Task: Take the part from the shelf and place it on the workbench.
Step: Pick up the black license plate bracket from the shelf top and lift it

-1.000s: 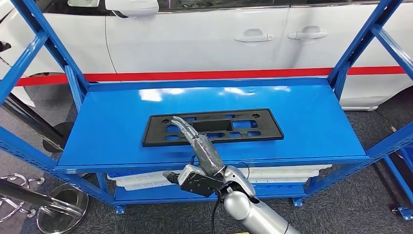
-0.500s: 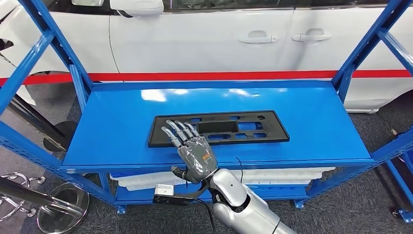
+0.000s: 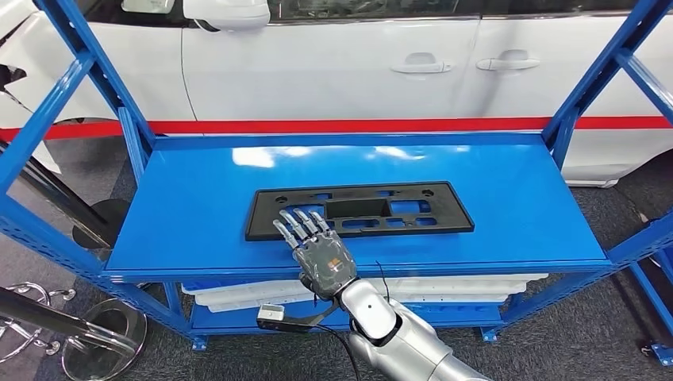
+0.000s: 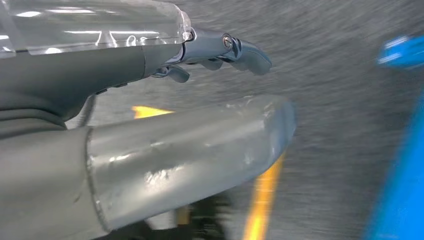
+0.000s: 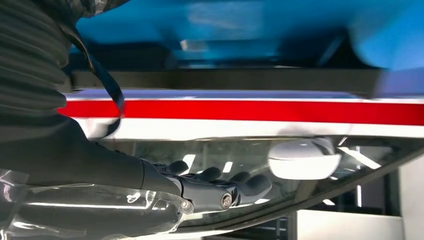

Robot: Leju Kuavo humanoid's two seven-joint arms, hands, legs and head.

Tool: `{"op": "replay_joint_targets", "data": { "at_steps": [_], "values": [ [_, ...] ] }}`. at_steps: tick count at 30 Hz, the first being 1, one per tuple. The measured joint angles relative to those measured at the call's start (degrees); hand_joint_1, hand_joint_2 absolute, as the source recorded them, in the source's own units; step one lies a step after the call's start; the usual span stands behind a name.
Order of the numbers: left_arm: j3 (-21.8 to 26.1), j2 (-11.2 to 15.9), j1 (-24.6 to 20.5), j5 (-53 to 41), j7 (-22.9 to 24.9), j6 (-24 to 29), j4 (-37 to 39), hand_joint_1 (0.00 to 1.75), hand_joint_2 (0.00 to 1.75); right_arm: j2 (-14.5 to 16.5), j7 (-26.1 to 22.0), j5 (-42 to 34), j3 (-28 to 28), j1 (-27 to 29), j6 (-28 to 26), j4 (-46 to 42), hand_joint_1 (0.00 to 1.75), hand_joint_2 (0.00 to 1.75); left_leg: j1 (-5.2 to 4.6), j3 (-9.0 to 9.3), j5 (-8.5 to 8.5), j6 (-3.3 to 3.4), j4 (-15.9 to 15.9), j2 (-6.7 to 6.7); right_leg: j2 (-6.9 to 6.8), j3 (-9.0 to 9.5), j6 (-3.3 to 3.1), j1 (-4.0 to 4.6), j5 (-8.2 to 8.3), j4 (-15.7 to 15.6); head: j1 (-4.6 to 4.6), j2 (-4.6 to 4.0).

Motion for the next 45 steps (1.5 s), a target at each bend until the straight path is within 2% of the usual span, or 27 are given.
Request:
{"op": "replay_joint_targets", "data": {
  "at_steps": [1,4,5,7,9,10,11,12,14,16,19,21,24,25,26,27,30,32,34,36,37,39,40,41,42,43,45],
  "values": [
    [-0.11,0.05,-0.01,-0.71,1.51,0.46,0.01,0.00,0.00,0.15,0.81,1.56,0.05,-0.30,-0.25,1.48,0.00,1.75,-0.01,0.08,-0.03,-0.05,0.04,-0.06,0.00,1.08,-0.16,0.00,1.79,-2.32,0.00,0.00],
    [-1.63,0.35,0.06,-4.45,11.82,3.04,0.02,0.00,0.00,2.42,4.20,7.12,0.10,-3.42,-1.72,9.68,0.00,1.75,-0.14,-0.03,-0.42,-1.54,0.50,-0.13,0.04,6.77,-1.63,0.31,7.56,-15.00,-0.02,0.00],
    [-2.12,0.46,0.11,-5.29,14.15,3.59,0.02,0.00,0.00,3.28,4.97,8.17,0.08,-4.45,-2.15,11.89,0.00,1.75,-0.14,-0.40,-1.05,-2.12,1.27,-0.10,0.04,7.47,-2.19,0.35,7.97,-16.74,-0.02,0.00],
    [-2.39,0.62,0.13,-5.75,14.67,3.99,0.02,0.00,0.00,4.36,5.38,8.61,0.04,-5.42,-2.67,13.75,0.00,1.75,0.01,-2.58,-4.01,-2.63,6.17,-0.08,-0.04,7.59,-2.84,0.21,8.21,-17.07,-0.03,0.00],
    [-2.46,0.80,0.16,-6.04,14.74,4.17,0.02,0.00,0.00,5.29,5.56,8.63,-0.09,-6.07,-3.17,15.43,0.00,1.75,0.00,-6.19,-7.36,-2.96,13.89,-0.09,-0.10,7.55,-3.12,0.33,8.15,-16.98,-0.03,0.00],
    [-2.51,0.86,0.22,-6.20,14.64,4.17,0.02,0.00,0.00,5.69,5.56,8.48,-0.21,-6.22,-3.31,16.08,0.00,1.75,0.00,-7.39,-7.85,-3.05,16.30,-0.08,-0.11,7.56,-3.19,0.40,8.09,-16.90,-0.02,0.00],
    [-2.58,0.88,0.29,-6.33,14.51,4.15,0.02,0.00,0.00,6.10,5.55,8.29,-0.33,-6.38,-3.46,16.61,0.00,1.75,0.00,-7.68,-7.25,-3.06,16.69,-0.07,-0.11,7.59,-3.24,0.45,8.03,-16.82,-0.02,0.00],
    [-2.66,0.90,0.32,-6.46,14.37,4.14,0.02,0.00,0.00,6.57,5.53,8.06,-0.48,-6.66,-3.63,17.04,0.00,1.75,0.00,-6.85,-5.58,-2.99,14.67,-0.06,-0.04,7.63,-3.23,0.48,7.95,-16.72,-0.02,0.00],
    [-2.79,1.00,0.26,-6.72,14.11,4.11,0.01,0.00,0.00,7.50,5.38,7.57,-0.78,-7.54,-4.08,17.46,0.00,1.75,-0.07,-3.37,-1.60,-2.62,7.06,-0.06,0.13,7.72,-3.07,0.56,7.75,-16.55,-0.02,0.00],
    [-2.90,1.10,0.08,-7.03,13.87,4.11,0.01,0.00,0.00,8.22,5.16,7.08,-1.17,-8.63,-4.52,17.66,0.00,1.75,-0.36,-1.01,0.01,-2.07,1.76,-0.10,0.24,7.56,-2.64,0.72,7.64,-16.35,-0.01,0.00],
    [-3.21,1.16,-0.06,-7.26,13.63,4.11,0.02,0.00,0.00,8.81,4.95,6.82,-1.63,-9.66,-4.79,17.80,0.00,1.75,-0.48,-0.64,0.13,-1.20,0.59,-0.13,0.20,7.44,-1.77,0.71,7.63,-16.38,-0.02,0.00],
    [-3.44,1.17,-0.04,-7.31,13.57,4.11,0.02,0.00,0.00,9.03,4.90,6.81,-1.86,-10.08,-4.91,17.88,0.00,1.75,-0.17,-0.43,0.40,-0.52,0.13,-0.05,0.18,6.71,-1.18,0.69,6.13,-14.45,-0.02,0.00],
    [-3.60,1.16,-0.09,-7.49,13.45,4.11,0.01,0.00,0.00,9.08,5.04,7.02,-1.98,-10.42,-5.04,18.11,0.00,1.75,-0.08,-0.44,0.48,0.12,0.00,0.09,0.15,1.83,-0.56,0.49,0.95,-4.08,-0.01,0.00],
    [-3.63,1.17,-0.08,-7.59,13.41,4.11,0.02,0.00,0.00,9.08,5.24,7.27,-1.99,-10.41,-5.06,18.25,0.00,1.75,-0.09,-0.50,0.46,0.14,0.06,0.11,0.14,0.32,-0.43,0.41,0.08,-1.12,0.01,0.00],
    [-3.66,1.17,-0.06,-7.70,13.40,4.11,0.02,0.00,0.00,9.08,5.45,7.56,-2.00,-10.41,-5.08,18.39,0.00,1.75,-0.09,-0.53,0.44,0.14,0.13,0.10,0.14,-0.29,-0.38,0.36,0.31,-0.10,0.00,0.00],
    [-3.68,1.17,-0.05,-7.79,13.38,4.11,0.01,0.00,0.00,9.08,5.65,7.85,-2.00,-10.45,-5.10,18.50,0.00,1.75,-0.09,-0.51,0.41,0.09,0.19,0.07,0.13,0.22,-0.42,0.32,1.60,-1.33,0.00,0.00],
    [-3.73,1.16,-0.10,-7.94,13.32,4.10,0.01,0.00,0.00,9.13,5.86,8.24,-2.00,-10.92,-5.15,18.59,0.00,1.75,-0.24,-0.34,0.22,-0.26,0.32,-0.03,0.09,5.55,-1.16,0.46,7.06,-12.51,0.00,0.00],
    [-3.76,1.16,-0.11,-8.12,13.16,4.08,0.02,0.00,0.00,9.25,6.28,8.90,-2.00,-11.35,-5.16,18.74,0.00,1.75,-0.40,-0.51,0.17,-0.85,0.41,-0.04,0.10,7.14,-1.60,0.78,7.95,-16.21,-0.01,0.00],
    [-3.77,1.17,-0.16,-8.41,12.92,4.03,0.02,0.00,0.00,9.39,7.55,10.56,-1.99,-11.64,-5.06,19.25,0.00,1.75,-0.40,-0.59,0.24,-1.57,0.32,-0.04,0.15,7.10,-2.03,0.87,8.00,-16.50,-0.01,0.00],
    [-3.79,1.21,-0.24,-8.80,12.62,3.88,0.02,0.00,0.00,9.74,9.40,12.88,-1.98,-12.16,-4.77,20.50,0.00,1.75,-0.23,-1.13,-0.88,-2.13,1.68,-0.02,0.07,7.25,-2.76,0.62,8.32,-16.96,-0.02,0.00],
    [-3.80,1.27,-0.29,-8.95,12.45,3.80,0.01,0.00,0.00,10.00,10.23,14.04,-1.98,-12.57,-4.52,21.48,0.00,1.75,-0.16,-2.12,-2.31,-2.36,4.00,-0.01,0.01,7.33,-3.07,0.48,8.46,-17.17,-0.02,0.00],
    [-3.81,1.45,-0.36,-9.15,12.21,3.62,0.02,0.00,0.00,10.44,11.40,15.73,-1.98,-13.33,-3.97,24.21,0.00,1.75,-0.04,-5.45,-5.94,-2.74,11.36,0.01,-0.13,7.34,-3.40,0.55,8.48,-17.17,-0.03,0.00],
    [-3.81,1.54,-0.35,-9.18,12.16,3.57,0.02,0.00,0.00,10.53,11.69,16.19,-1.98,-13.53,-3.77,25.66,0.00,1.75,-0.03,-7.01,-7.06,-2.91,14.65,0.01,-0.18,7.32,-3.45,0.60,8.44,-17.09,-0.02,0.00],
    [-3.81,1.57,-0.32,-9.19,12.13,3.53,0.02,0.00,0.00,10.57,11.86,16.44,-1.98,-13.61,-3.67,27.02,0.00,1.75,-0.01,-7.80,-7.15,-3.04,16.23,0.02,-0.22,7.29,-3.48,0.63,8.37,-16.97,-0.02,0.00],
    [-3.81,1.58,-0.28,-9.20,12.10,3.52,0.02,0.00,0.00,10.60,11.94,16.55,-1.98,-13.64,-3.67,28.03,0.00,1.75,0.02,-7.62,-6.20,-3.10,15.71,0.03,-0.23,7.27,-3.47,0.64,8.29,-16.83,-0.02,0.00],
    [-3.81,1.60,-0.26,-9.20,12.09,3.50,0.02,0.00,0.00,10.65,11.96,16.60,-1.98,-13.71,-3.67,28.77,0.00,1.75,0.05,-6.38,-4.36,-3.08,13.01,0.04,-0.18,7.28,-3.40,0.61,8.17,-16.65,-0.02,0.00],
    [-3.81,1.67,-0.35,-9.21,12.06,3.48,0.02,0.00,0.00,10.86,11.97,16.67,-1.98,-14.04,-3.69,29.66,0.00,1.75,-0.03,-2.78,-1.01,-2.82,5.43,0.06,-0.05,7.30,-3.05,0.68,7.87,-16.29,-0.02,0.00]
  ]
}}
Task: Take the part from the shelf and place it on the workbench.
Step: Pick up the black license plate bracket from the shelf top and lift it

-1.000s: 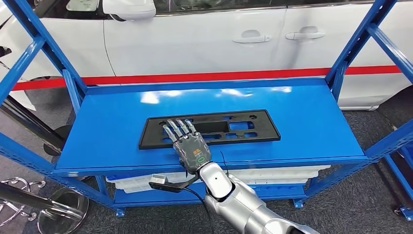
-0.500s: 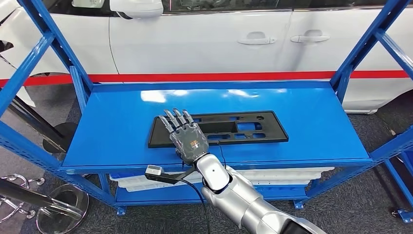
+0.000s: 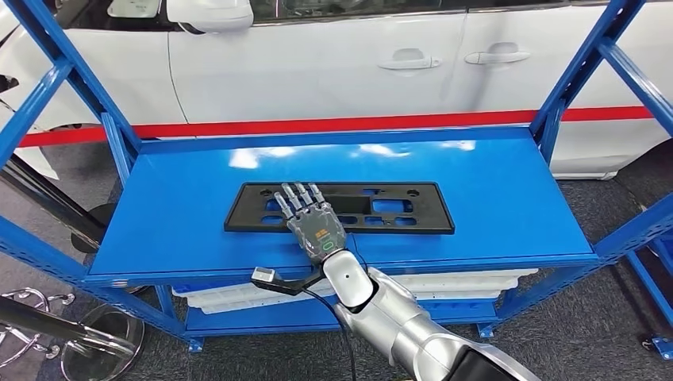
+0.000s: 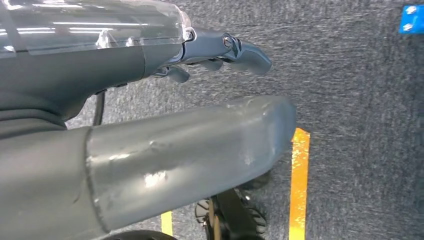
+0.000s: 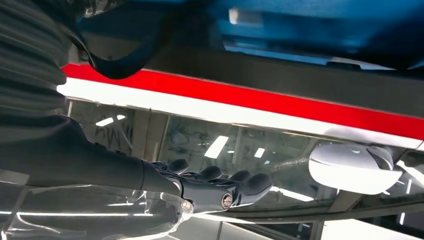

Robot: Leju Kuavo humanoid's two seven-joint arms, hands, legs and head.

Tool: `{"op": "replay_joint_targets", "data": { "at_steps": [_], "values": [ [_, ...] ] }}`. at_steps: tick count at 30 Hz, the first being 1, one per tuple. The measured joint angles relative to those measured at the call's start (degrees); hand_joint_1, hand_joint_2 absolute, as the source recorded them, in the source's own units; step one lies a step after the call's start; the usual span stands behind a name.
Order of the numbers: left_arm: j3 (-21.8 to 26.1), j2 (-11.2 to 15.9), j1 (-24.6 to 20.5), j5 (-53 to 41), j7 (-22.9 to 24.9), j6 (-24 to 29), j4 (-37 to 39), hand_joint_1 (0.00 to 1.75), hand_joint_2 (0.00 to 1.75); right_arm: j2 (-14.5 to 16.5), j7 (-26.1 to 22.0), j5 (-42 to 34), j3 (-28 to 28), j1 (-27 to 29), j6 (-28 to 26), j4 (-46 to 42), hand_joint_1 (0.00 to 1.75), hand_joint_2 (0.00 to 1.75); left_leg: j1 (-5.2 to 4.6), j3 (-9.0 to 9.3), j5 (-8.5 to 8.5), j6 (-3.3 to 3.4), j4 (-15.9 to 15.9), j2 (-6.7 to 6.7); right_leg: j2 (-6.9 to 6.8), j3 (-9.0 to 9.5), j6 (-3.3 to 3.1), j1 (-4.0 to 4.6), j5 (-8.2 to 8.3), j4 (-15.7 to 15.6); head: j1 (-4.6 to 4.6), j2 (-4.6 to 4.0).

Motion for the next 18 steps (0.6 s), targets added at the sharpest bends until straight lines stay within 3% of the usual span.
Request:
{"op": "replay_joint_targets", "data": {
  "at_steps": [2,5,6,8,10,11,12,13,15,16,18],
  "values": [
    [0.01,0.06,-0.12,0.01,-0.01,0.00,-0.01,0.00,0.00,0.18,0.00,0.05,0.00,-0.36,-0.01,0.70,0.00,1.75,-0.27,1.91,0.93,0.56,-4.05,-0.11,0.07,-0.14,0.54,0.12,-0.10,0.16,0.01,0.00],
    [0.02,0.11,-0.08,0.02,-0.01,-0.01,-0.01,0.00,0.00,0.31,0.02,0.07,0.00,-0.59,-0.04,1.49,0.00,1.75,-0.32,2.08,1.10,1.56,-4.78,-0.18,0.10,-0.23,1.41,0.09,-0.13,0.14,0.01,0.00],
    [0.01,0.12,-0.08,0.02,-0.01,-0.02,0.00,0.00,0.00,0.35,0.03,0.07,0.00,-0.71,-0.06,1.65,0.00,1.75,-0.19,2.15,1.25,1.95,-4.99,-0.12,0.09,-0.59,1.68,0.06,-0.81,0.99,0.01,0.00],
    [0.01,0.12,-0.15,0.01,-0.02,-0.05,0.00,0.00,0.00,0.37,0.04,0.07,0.00,-0.93,-0.09,1.94,0.00,1.75,-0.01,2.25,1.45,2.52,-5.28,0.02,0.08,-2.90,2.12,-0.07,-3.88,6.09,0.02,0.00],
    [0.01,0.13,-0.16,0.02,-0.02,-0.07,0.00,0.00,0.00,0.34,0.06,0.15,0.00,-0.92,0.01,2.38,0.00,1.75,-0.01,2.18,1.43,2.78,-5.25,0.07,0.06,-6.59,2.41,-0.21,-7.13,13.67,0.02,0.00],
    [0.01,0.13,-0.13,0.02,-0.06,-0.06,0.00,0.00,0.00,0.32,0.14,0.43,0.00,-0.87,0.40,2.66,0.00,1.75,-0.02,2.16,1.41,2.81,-5.21,0.07,0.05,-7.77,2.48,-0.26,-7.56,15.95,0.02,0.00],
    [0.02,0.13,-0.11,0.01,-0.11,-0.05,0.00,0.00,0.00,0.31,0.30,0.97,0.01,-0.84,1.18,3.01,0.00,1.75,-0.02,2.17,1.37,2.81,-5.16,0.05,0.04,-7.99,2.47,-0.29,-6.90,16.20,0.02,0.00],
    [0.02,0.13,-0.09,-0.05,-0.18,-0.05,0.00,0.00,0.00,0.30,0.59,1.75,0.03,-0.85,2.22,3.39,0.00,1.75,-0.02,2.26,1.33,2.76,-5.12,0.01,0.03,-7.00,2.35,-0.30,-5.19,14.03,0.02,0.00],
    [0.02,0.10,-0.10,-0.22,-0.28,-0.02,0.00,0.00,0.00,0.30,1.37,3.51,0.14,-0.99,4.42,4.21,0.00,1.75,-0.10,2.54,1.17,2.52,-5.08,-0.08,0.02,-3.13,1.76,-0.14,-1.24,6.11,0.02,0.00],
    [0.03,0.09,-0.11,-0.32,-0.33,0.01,0.00,0.00,0.00,0.30,1.89,4.17,0.25,-1.10,5.21,4.70,0.00,1.75,-0.21,2.61,1.08,2.31,-5.03,-0.12,0.00,-1.51,1.47,-0.02,-0.08,2.74,0.01,0.00],
    [0.05,0.06,-0.08,-0.41,-0.54,0.06,0.00,0.00,0.00,0.30,3.02,4.85,0.66,-1.36,6.46,5.78,0.00,1.75,-0.38,2.66,0.97,1.72,-5.02,-0.14,0.06,-0.29,1.08,0.30,0.22,0.05,0.01,0.00]
  ]
}}
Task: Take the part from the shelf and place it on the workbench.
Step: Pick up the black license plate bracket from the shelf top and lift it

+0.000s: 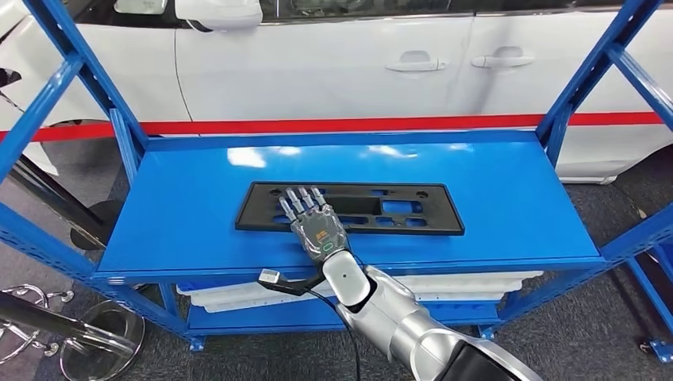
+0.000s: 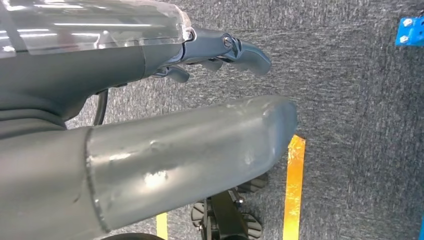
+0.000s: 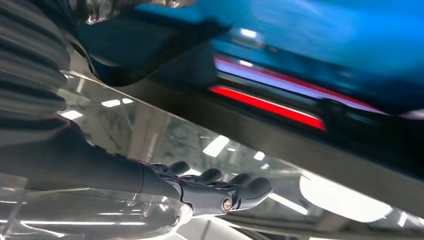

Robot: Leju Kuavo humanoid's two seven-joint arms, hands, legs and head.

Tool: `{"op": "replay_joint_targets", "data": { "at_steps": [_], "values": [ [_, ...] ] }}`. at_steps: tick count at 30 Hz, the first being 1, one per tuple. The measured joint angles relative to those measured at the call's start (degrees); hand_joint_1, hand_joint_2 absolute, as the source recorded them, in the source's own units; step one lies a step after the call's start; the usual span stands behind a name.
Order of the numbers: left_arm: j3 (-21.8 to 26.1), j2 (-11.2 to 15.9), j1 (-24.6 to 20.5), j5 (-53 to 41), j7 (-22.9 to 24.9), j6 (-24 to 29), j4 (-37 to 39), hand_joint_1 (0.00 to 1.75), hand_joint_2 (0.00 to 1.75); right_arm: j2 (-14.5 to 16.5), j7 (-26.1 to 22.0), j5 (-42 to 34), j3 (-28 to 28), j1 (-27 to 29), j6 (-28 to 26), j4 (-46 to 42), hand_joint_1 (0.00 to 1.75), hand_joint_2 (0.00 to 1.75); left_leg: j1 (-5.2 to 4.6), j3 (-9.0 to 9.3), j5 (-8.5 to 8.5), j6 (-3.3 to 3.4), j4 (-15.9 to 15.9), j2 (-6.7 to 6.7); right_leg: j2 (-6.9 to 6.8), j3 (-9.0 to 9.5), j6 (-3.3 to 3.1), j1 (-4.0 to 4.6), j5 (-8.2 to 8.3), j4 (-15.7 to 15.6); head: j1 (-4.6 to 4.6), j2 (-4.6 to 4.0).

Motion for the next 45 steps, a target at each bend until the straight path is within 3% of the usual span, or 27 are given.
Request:
{"op": "replay_joint_targets", "data": {
  "at_steps": [3,4,6,7,9,10,11,12,14,17,19,20,22,24,25,26,27,29,31,34,35,37,39,40,41,43,45],
  "values": [
    [0.04,-0.02,0.00,-0.24,-0.49,-0.08,0.00,0.00,0.00,-0.02,0.98,0.04,0.86,-0.81,2.04,1.62,0.00,1.75,0.16,0.13,-0.68,-1.00,0.49,0.08,0.03,0.51,-0.78,-0.26,0.27,-0.72,-0.01,0.00],
    [0.05,-0.02,-0.01,-0.34,-0.59,-0.11,0.00,0.00,0.00,-0.02,1.14,0.02,1.01,-1.09,2.61,2.10,0.00,1.75,0.22,-0.40,-1.81,-1.26,2.03,0.11,-0.02,0.71,-1.07,-0.45,0.43,-1.01,-0.01,0.00],
    [0.09,0.02,0.03,-0.54,-0.79,-0.14,0.00,0.00,0.00,-0.08,2.46,-0.17,1.08,-1.37,3.07,2.99,0.00,1.75,0.33,-3.05,-5.51,-1.65,8.41,0.12,-0.11,0.87,-1.37,-0.50,0.58,-1.21,-0.02,0.00],
    [0.11,0.04,0.09,-0.63,-0.88,-0.15,0.00,0.00,0.00,-0.19,3.78,-0.44,0.97,-1.45,2.99,3.41,0.18,1.75,0.37,-4.74,-7.28,-1.84,12.29,0.12,-0.13,0.82,-1.40,-0.48,0.60,-1.18,-0.02,0.00],
    [0.14,0.08,0.26,-0.91,-1.07,-0.30,0.00,0.00,0.00,-0.53,6.57,-1.32,0.32,-1.68,2.89,4.19,0.94,1.75,0.43,-6.37,-8.20,-2.07,16.28,0.12,-0.15,0.74,-1.41,-0.46,0.60,-1.04,-0.02,0.00],
    [0.15,0.10,0.28,-1.07,-1.14,-0.43,0.00,0.00,0.00,-0.72,7.53,-1.90,-0.23,-1.91,3.02,4.57,1.36,1.75,0.47,-5.58,-7.01,-2.10,14.93,0.13,-0.15,0.71,-1.38,-0.48,0.60,-0.91,-0.02,0.00],
    [0.18,0.15,0.24,-1.21,-1.20,-0.60,0.00,0.00,0.00,-0.92,8.12,-2.47,-0.85,-2.22,3.26,4.91,1.60,1.75,0.51,-3.76,-5.10,-2.06,11.55,0.14,-0.15,0.69,-1.31,-0.50,0.57,-0.75,-0.02,0.00],
    [0.21,0.21,0.13,-1.30,-1.25,-0.80,0.00,0.00,0.00,-1.18,8.49,-3.00,-1.55,-2.59,3.56,5.26,1.68,1.75,0.56,-1.57,-3.46,-1.97,7.26,0.14,-0.15,0.64,-1.16,-0.48,0.54,-0.54,-0.01,0.00],
    [0.37,0.32,-0.12,-1.42,-1.33,-1.24,-0.01,0.00,0.00,-1.90,8.99,-3.74,-2.90,-3.31,4.22,5.82,1.73,1.75,0.40,1.44,-1.70,-1.39,1.29,0.05,-0.14,0.40,-0.55,-0.27,0.45,-0.16,0.00,0.00],
    [0.74,0.35,-0.17,-1.46,-1.41,-1.96,-0.02,0.00,0.00,-3.19,9.31,-4.10,-4.94,-3.70,4.89,6.66,1.75,1.75,0.06,1.65,-1.28,-0.14,0.16,-0.03,-0.11,0.11,0.53,-0.25,0.78,-0.26,0.00,0.00],
    [1.11,0.35,-0.16,-1.32,-1.61,-2.72,-0.01,0.00,0.00,-4.03,9.37,-4.21,-6.17,-3.74,5.19,7.07,1.75,1.75,0.16,1.52,-0.70,0.75,-0.23,0.09,-0.09,-0.52,1.15,-0.40,-0.19,1.00,0.00,0.00],
    [1.32,0.36,-0.18,-1.19,-1.78,-3.13,-0.02,0.00,0.00,-4.38,9.34,-4.29,-6.69,-3.75,5.36,7.21,1.75,1.75,0.25,1.43,-0.45,1.11,-0.41,0.16,-0.09,-1.53,1.41,-0.47,-1.63,3.18,0.01,0.00],
    [1.77,0.37,-0.19,-0.72,-2.34,-3.84,-0.02,0.00,0.00,-4.93,9.20,-4.40,-7.64,-3.67,5.53,7.53,1.75,1.75,0.20,1.09,-0.27,1.48,-0.42,0.26,-0.10,-4.97,1.83,-0.55,-5.57,10.60,0.00,0.00],
    [2.36,0.37,-0.16,-0.18,-3.04,-4.47,-0.02,0.00,0.00,-5.27,9.09,-4.29,-8.34,-3.58,5.50,7.76,1.75,1.75,0.10,0.91,-0.21,1.56,-0.39,0.26,-0.10,-7.64,1.96,-0.57,-7.24,16.15,0.00,0.00],
    [2.68,0.37,-0.16,-0.02,-3.31,-4.70,-0.02,0.00,0.00,-5.37,9.05,-4.21,-8.64,-3.59,5.48,7.82,1.75,1.75,0.05,0.93,-0.21,1.55,-0.38,0.22,-0.10,-7.54,1.84,-0.55,-6.43,15.99,0.01,0.00],
    [2.95,0.37,-0.18,0.11,-3.50,-4.85,-0.02,0.00,0.00,-5.43,9.00,-4.16,-8.88,-3.63,5.48,7.84,1.75,1.75,-0.03,1.03,-0.23,1.53,-0.38,0.16,-0.10,-6.31,1.59,-0.48,-4.66,13.52,0.01,0.00],
    [3.15,0.36,-0.20,0.18,-3.61,-4.92,-0.02,0.00,0.00,-5.46,8.95,-4.13,-9.09,-3.70,5.48,7.85,1.75,1.75,-0.09,1.14,-0.25,1.50,-0.39,0.10,-0.10,-4.28,1.10,-0.34,-2.43,9.39,0.01,0.00],
    [3.34,0.21,-0.26,0.26,-3.71,-5.05,-0.02,0.00,0.00,-5.50,8.88,-4.09,-9.39,-3.85,5.48,7.85,1.75,1.75,-0.32,1.11,-0.36,1.22,-0.28,-0.02,-0.21,-0.82,0.01,0.10,0.31,1.92,0.00,0.00],
    [3.45,0.12,-0.27,0.28,-3.74,-5.12,-0.02,0.00,0.00,-5.51,8.87,-4.06,-9.54,-3.97,5.47,7.85,1.75,1.75,-0.34,0.97,-0.42,0.67,-0.24,-0.03,-0.29,0.10,-0.55,0.47,0.64,-0.56,-0.01,0.00],
    [3.66,0.16,-0.33,0.21,-4.06,-5.29,-0.02,0.00,0.00,-5.51,8.80,-3.96,-9.63,-4.15,5.45,7.85,1.75,1.75,-0.29,0.82,-1.16,-0.26,0.39,0.04,-0.37,0.51,-1.03,0.04,1.11,-1.43,-0.01,0.00],
    [3.77,0.18,-0.36,0.16,-4.35,-5.41,-0.02,0.00,0.00,-5.52,8.72,-3.91,-9.68,-4.18,5.45,7.86,1.75,1.75,-0.27,0.10,-2.32,-0.51,2.08,0.06,-0.45,0.69,-1.24,-0.20,1.28,-1.79,-0.01,0.00],
    [4.07,0.26,-0.33,0.10,-5.10,-5.68,-0.02,0.00,0.00,-5.56,8.45,-3.81,-9.84,-4.15,5.43,7.89,1.75,1.75,-0.06,-2.96,-5.96,-1.00,8.75,0.08,-0.54,0.77,-1.45,-0.34,1.36,-1.97,-0.01,0.00],
    [4.28,0.33,-0.26,0.06,-5.70,-5.88,-0.02,0.00,0.87,-5.60,8.23,-3.67,-10.05,-4.08,5.40,7.93,1.75,1.75,0.16,-6.10,-8.28,-1.46,15.34,0.10,-0.52,0.68,-1.45,-0.36,1.33,-1.85,-0.01,0.00],
    [4.33,0.33,-0.24,0.03,-5.96,-5.95,-0.02,0.00,1.31,-5.62,8.17,-3.62,-10.16,-4.05,5.38,7.95,1.75,1.75,0.30,-6.51,-7.89,-1.67,16.13,0.11,-0.48,0.66,-1.41,-0.39,1.26,-1.72,-0.01,0.00],
    [4.34,0.33,-0.25,-0.01,-6.18,-5.99,-0.02,0.00,1.75,-5.65,8.13,-3.57,-10.28,-4.04,5.34,7.97,1.75,1.75,0.47,-5.83,-6.39,-1.84,14.63,0.12,-0.43,0.66,-1.30,-0.45,1.15,-1.51,-0.01,0.00],
    [4.34,0.34,-0.34,-0.22,-6.73,-6.01,-0.02,0.00,1.75,-5.75,7.96,-3.54,-10.57,-4.05,5.04,7.99,1.75,1.75,0.80,-2.27,-2.40,-2.09,7.20,0.16,-0.28,0.60,-0.85,-0.55,0.71,-0.81,-0.01,0.00],
    [4.36,0.34,-0.60,-0.63,-7.48,-5.98,-0.02,0.00,1.75,-5.98,7.44,-3.54,-10.99,-4.05,4.14,8.05,1.75,1.75,0.67,0.42,-0.83,-1.67,1.56,0.07,-0.11,0.36,-0.17,-0.47,0.37,-0.22,0.00,0.00]
  ]
}}
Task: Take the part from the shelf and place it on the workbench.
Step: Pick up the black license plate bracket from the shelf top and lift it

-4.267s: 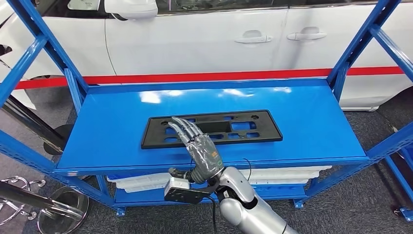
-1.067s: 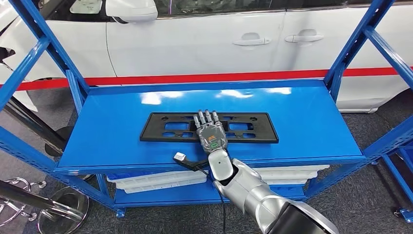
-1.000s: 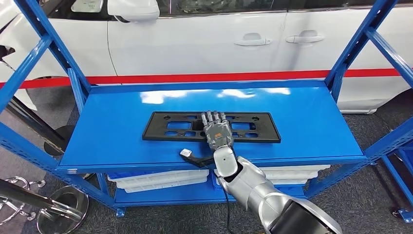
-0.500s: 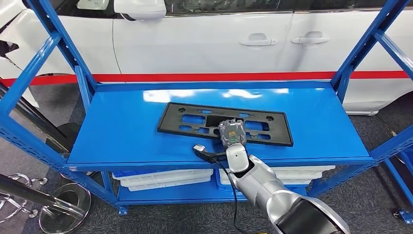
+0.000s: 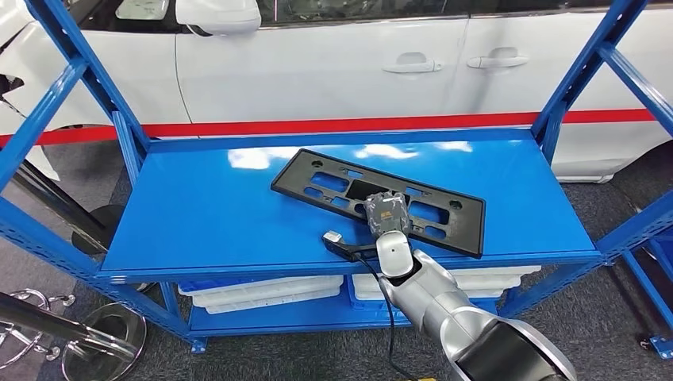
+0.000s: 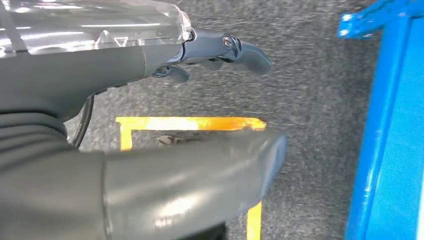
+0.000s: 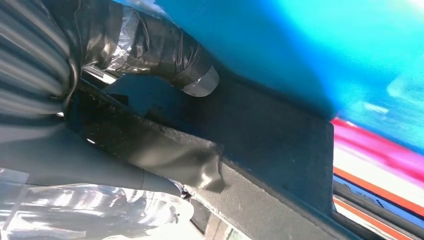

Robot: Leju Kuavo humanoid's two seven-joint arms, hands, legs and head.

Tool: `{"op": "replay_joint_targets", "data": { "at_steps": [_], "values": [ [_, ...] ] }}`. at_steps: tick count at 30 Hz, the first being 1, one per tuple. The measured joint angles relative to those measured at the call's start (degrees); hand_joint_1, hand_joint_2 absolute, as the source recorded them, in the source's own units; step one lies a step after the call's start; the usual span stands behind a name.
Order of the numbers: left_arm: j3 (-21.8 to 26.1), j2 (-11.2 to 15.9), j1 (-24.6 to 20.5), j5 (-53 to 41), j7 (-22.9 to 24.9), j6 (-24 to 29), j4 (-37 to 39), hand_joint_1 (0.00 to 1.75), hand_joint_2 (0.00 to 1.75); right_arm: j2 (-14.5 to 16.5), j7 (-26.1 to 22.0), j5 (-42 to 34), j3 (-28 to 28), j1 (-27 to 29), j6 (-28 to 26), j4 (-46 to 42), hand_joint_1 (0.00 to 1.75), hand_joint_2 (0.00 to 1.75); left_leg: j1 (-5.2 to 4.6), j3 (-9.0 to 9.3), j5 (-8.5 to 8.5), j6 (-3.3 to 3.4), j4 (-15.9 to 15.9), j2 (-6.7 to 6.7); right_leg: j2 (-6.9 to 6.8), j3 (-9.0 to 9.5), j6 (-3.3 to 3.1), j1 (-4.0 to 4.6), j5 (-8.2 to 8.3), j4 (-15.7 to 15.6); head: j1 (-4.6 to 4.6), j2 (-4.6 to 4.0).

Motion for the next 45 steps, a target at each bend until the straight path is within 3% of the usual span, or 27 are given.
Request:
{"op": "replay_joint_targets", "data": {
  "at_steps": [3,5,8,9,10,11,13,15,17,20,21,23,24,25,26,27,29,31,34,36,39,40,41,42,45],
  "values": [
    [0.13,-0.01,-0.21,-0.46,-0.65,0.31,0.00,0.00,1.75,-0.31,-1.40,-0.28,-0.96,0.09,-2.35,0.12,1.75,1.75,-0.26,0.48,0.17,1.30,-1.48,-0.02,0.15,-0.10,1.04,0.01,0.29,-0.39,0.01,0.00],
    [0.41,-0.04,-0.24,-0.44,-0.27,0.49,0.00,0.00,1.75,-0.43,-2.72,-1.11,-1.83,0.12,-4.06,0.08,1.75,1.75,-0.07,0.58,0.64,2.06,-2.05,0.12,0.18,-0.82,1.53,-0.08,-0.91,1.12,0.02,0.00],
    [1.24,-0.08,-0.10,0.12,1.35,0.38,0.00,0.00,1.75,-0.52,-6.70,-4.35,-3.69,0.58,-7.15,-0.83,1.75,1.75,-0.05,0.41,0.86,2.61,-2.24,0.28,0.14,-5.63,2.03,-0.24,-6.17,11.22,0.03,0.00],
    [1.58,-0.08,0.04,0.38,2.08,0.23,0.00,0.00,1.75,-0.56,-8.98,-6.31,-4.56,1.00,-8.49,-1.64,1.75,1.75,-0.07,0.35,0.86,2.63,-2.23,0.30,0.14,-7.27,2.15,-0.32,-7.21,14.49,0.03,0.00],
    [1.96,-0.08,0.20,0.73,2.94,-0.03,0.00,0.00,1.75,-0.60,-11.79,-8.79,-5.54,1.50,-9.78,-2.78,1.75,1.75,-0.06,0.33,0.83,2.61,-2.21,0.28,0.13,-8.07,2.22,-0.40,-7.12,15.91,0.02,0.00],
    [2.37,-0.08,0.36,1.27,3.91,-0.44,0.00,0.00,1.75,-0.65,-15.35,-12.10,-6.64,2.02,-10.92,-4.36,1.75,1.75,-0.02,0.38,0.76,2.54,-2.17,0.26,0.12,-7.86,2.25,-0.49,-5.92,15.19,0.03,0.00],
    [3.56,-0.08,0.65,2.85,5.23,-1.70,0.00,0.00,1.75,-0.86,-24.54,-21.58,-8.89,3.23,-12.15,-9.48,1.75,1.75,0.15,0.55,0.41,2.18,-1.94,0.20,0.11,-4.86,2.14,-0.61,-1.74,8.29,0.02,0.00],
    [5.23,-0.09,0.82,4.40,4.92,-2.73,0.00,0.00,1.75,-1.53,-33.55,-32.84,-10.69,5.61,-12.01,-18.61,1.75,1.75,0.09,0.62,-0.05,1.52,-1.57,0.10,0.14,-1.88,1.79,-0.39,0.46,1.87,0.02,0.00],
    [6.86,-0.14,1.02,5.05,3.92,-2.54,0.00,0.00,1.75,-2.50,-38.48,-41.21,-11.64,9.34,-11.57,-29.66,1.75,1.75,0.05,0.71,-0.30,0.78,-1.56,-0.02,0.18,-1.06,1.15,0.00,0.15,0.35,0.01,0.00],
    [8.26,-0.24,1.42,4.93,2.88,-1.50,0.00,0.00,1.75,-3.65,-40.53,-46.20,-12.18,14.63,-11.45,-41.92,1.75,1.75,0.29,0.34,-1.69,-0.10,-0.28,-0.01,0.09,-0.92,-0.15,-0.19,0.11,0.15,-0.01,0.00],
    [8.56,-0.26,1.47,4.87,2.75,-1.32,0.00,0.00,1.75,-3.89,-40.73,-46.67,-12.25,15.89,-11.45,-44.68,1.75,1.75,0.30,-0.69,-3.19,-0.24,2.06,0.03,0.05,-0.88,-0.50,-0.28,0.15,0.04,-0.01,0.00],
    [9.04,-0.28,1.49,4.86,2.61,-1.09,0.00,0.00,1.75,-4.32,-40.92,-47.15,-12.31,17.91,-11.43,-48.72,1.75,1.75,0.25,-4.25,-6.98,-0.38,9.73,0.07,0.03,-0.90,-0.92,-0.15,0.07,0.03,-0.02,0.00],
    [9.21,-0.29,1.52,4.81,2.11,-0.93,0.00,0.00,1.75,-4.55,-41.25,-47.61,-12.36,18.74,-11.47,-50.16,1.75,1.75,0.22,-5.96,-8.10,-0.39,13.21,0.06,0.03,-0.87,-1.02,0.00,0.02,0.05,-0.01,0.00],
    [9.38,-0.32,1.57,4.69,1.04,-0.79,0.00,0.00,1.75,-4.79,-41.94,-48.57,-12.40,19.58,-11.55,-51.46,1.75,1.75,0.17,-6.97,-8.20,-0.31,15.10,0.07,0.04,-0.81,-1.10,0.16,-0.05,0.06,-0.01,0.00],
    [9.53,-0.36,1.60,4.53,-0.51,-0.78,0.00,0.00,1.75,-5.06,-43.08,-50.15,-12.48,20.50,-11.63,-52.83,1.75,1.75,0.11,-6.99,-7.20,-0.12,14.78,0.07,0.05,-0.69,-1.18,0.32,-0.12,0.08,-0.01,0.00],
    [9.69,-0.40,1.61,4.35,-2.36,-1.09,0.00,0.00,1.75,-5.35,-44.67,-52.43,-12.59,21.54,-11.66,-54.49,1.75,1.75,-0.02,-5.94,-5.23,0.21,12.21,0.06,0.05,-0.53,-1.22,0.47,-0.22,0.09,-0.01,0.00],
    [9.90,-0.36,1.62,3.95,-4.96,-2.90,0.01,0.00,1.75,-5.97,-48.10,-57.76,-12.78,23.84,-11.12,-58.80,1.75,1.75,-0.56,-2.47,-1.19,1.31,4.31,0.06,0.02,-0.28,-1.15,0.69,-0.46,0.13,0.01,0.00],
    [9.95,-0.22,1.71,3.35,-5.83,-5.02,0.02,0.00,1.75,-6.64,-51.00,-62.84,-12.84,26.10,-9.64,-63.88,1.75,1.75,-1.13,-0.35,0.17,2.18,-0.53,0.05,0.04,-0.47,-0.79,0.65,-0.52,0.22,0.01,0.00],
    [9.95,-0.21,1.85,2.67,-6.34,-6.29,0.02,0.00,1.75,-7.53,-55.67,-74.07,-12.83,29.91,-3.17,-72.50,1.75,1.75,-1.16,0.05,0.15,2.55,-1.78,0.00,0.06,-0.65,0.02,0.52,-0.59,0.25,0.00,0.00],
    [9.99,-0.31,1.90,2.54,-6.41,-6.77,0.02,0.00,1.75,-8.10,-58.04,-86.46,-12.62,32.43,6.78,-79.39,1.75,1.75,-0.73,0.43,0.49,2.86,-2.55,0.06,0.07,-1.60,0.74,0.49,-2.43,2.70,0.01,0.00],
    [10.29,-0.46,1.80,2.56,-5.82,-6.92,0.02,0.00,1.75,-8.84,-57.70,-103.10,-11.69,35.31,25.25,-87.76,1.75,1.75,-0.52,0.61,0.55,3.18,-2.73,0.16,0.07,-6.52,1.67,-0.05,-7.65,13.16,0.02,0.00],
    [10.45,-0.51,1.80,2.58,-5.49,-6.83,0.02,0.00,1.75,-9.01,-57.04,-106.02,-11.25,36.22,30.59,-89.65,1.75,1.75,-0.49,0.64,0.54,3.15,-2.67,0.18,0.05,-7.81,1.92,-0.29,-8.33,15.77,0.02,0.00],
    [10.62,-0.55,1.79,2.57,-5.12,-6.70,0.02,0.00,1.75,-9.16,-56.46,-107.41,-10.70,37.06,35.00,-91.17,1.75,1.75,-0.41,0.66,0.51,3.08,-2.54,0.17,0.03,-8.15,2.13,-0.54,-7.89,16.36,0.02,0.00],
    [10.79,-0.61,1.75,2.53,-4.71,-6.58,0.02,0.00,1.75,-9.32,-56.17,-107.45,-10.03,37.78,38.28,-92.32,1.75,1.75,-0.30,0.69,0.44,2.93,-2.34,0.13,0.00,-7.30,2.31,-0.80,-6.35,14.57,0.02,0.00],
    [11.23,-0.75,1.53,2.09,-3.88,-6.24,0.02,0.00,1.75,-9.74,-57.11,-104.48,-7.91,39.71,41.90,-94.36,1.75,1.75,-0.15,0.59,-0.11,2.06,-1.46,-0.16,0.05,-1.92,2.30,-1.14,-1.30,3.67,0.01,0.00]
  ]
}}
